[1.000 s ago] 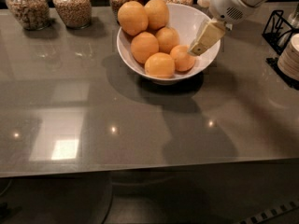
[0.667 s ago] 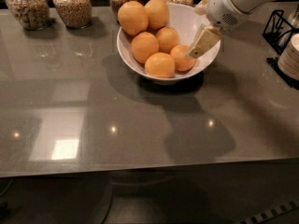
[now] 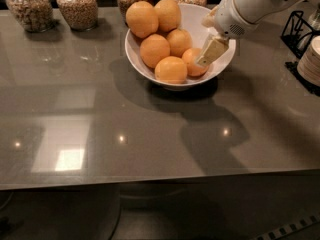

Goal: Pick orange from white bowl

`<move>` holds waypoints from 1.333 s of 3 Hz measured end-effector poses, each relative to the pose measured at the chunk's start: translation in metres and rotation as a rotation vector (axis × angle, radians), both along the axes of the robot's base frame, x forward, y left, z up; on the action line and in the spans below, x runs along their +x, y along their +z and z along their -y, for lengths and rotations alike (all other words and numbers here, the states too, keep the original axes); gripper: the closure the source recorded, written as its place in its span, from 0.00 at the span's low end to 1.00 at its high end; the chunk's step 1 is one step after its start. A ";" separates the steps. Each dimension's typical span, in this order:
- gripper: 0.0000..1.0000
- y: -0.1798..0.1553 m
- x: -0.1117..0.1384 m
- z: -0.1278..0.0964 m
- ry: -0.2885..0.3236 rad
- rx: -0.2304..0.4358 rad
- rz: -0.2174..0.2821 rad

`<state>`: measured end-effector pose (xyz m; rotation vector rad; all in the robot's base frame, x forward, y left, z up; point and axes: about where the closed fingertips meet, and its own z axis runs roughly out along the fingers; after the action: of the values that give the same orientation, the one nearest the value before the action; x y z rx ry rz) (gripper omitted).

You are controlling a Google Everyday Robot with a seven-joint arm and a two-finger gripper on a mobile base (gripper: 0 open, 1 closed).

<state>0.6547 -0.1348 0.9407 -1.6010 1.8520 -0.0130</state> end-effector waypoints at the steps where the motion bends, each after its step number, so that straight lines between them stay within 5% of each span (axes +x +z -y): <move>1: 0.28 -0.015 0.011 -0.001 -0.002 0.007 -0.025; 4: 0.31 -0.065 0.030 0.003 -0.008 -0.009 -0.123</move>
Offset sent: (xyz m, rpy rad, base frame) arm 0.0192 -0.0068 -0.0531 0.0047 0.1060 -0.0241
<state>0.6849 -0.1377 0.8759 -1.6325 1.9537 0.0754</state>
